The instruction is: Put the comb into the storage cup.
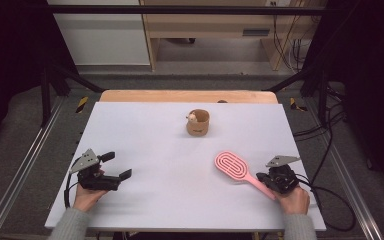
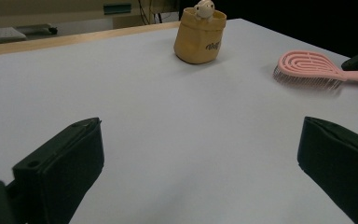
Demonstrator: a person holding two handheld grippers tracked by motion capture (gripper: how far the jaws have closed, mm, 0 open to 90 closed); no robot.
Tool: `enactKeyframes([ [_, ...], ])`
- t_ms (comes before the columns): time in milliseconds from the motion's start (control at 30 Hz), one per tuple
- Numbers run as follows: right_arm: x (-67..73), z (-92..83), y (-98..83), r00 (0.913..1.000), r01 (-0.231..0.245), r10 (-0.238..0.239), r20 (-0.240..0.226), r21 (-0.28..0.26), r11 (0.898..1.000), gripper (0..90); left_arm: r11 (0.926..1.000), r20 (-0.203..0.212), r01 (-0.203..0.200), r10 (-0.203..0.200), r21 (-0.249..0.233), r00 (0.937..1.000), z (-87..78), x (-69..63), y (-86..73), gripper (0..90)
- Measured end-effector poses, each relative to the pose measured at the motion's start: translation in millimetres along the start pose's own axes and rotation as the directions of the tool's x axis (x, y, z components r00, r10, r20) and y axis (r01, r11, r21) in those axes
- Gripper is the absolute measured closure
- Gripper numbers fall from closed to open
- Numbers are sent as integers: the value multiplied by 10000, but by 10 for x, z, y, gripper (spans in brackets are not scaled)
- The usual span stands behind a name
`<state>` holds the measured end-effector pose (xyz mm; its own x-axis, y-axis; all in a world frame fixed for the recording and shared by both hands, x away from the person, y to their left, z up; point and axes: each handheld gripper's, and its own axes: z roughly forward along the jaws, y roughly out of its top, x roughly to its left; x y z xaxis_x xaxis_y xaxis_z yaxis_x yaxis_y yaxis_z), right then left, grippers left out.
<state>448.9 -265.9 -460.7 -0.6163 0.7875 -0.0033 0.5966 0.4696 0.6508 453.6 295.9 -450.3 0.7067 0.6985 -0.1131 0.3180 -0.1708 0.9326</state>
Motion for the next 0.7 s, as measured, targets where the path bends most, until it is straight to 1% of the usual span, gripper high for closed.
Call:
enactKeyframes([
  [700,108,-13,-40,9998,84,-83,-207,14,10000,900,10000,-1,23,-23,-16,10000,-1,3,0,4],
])
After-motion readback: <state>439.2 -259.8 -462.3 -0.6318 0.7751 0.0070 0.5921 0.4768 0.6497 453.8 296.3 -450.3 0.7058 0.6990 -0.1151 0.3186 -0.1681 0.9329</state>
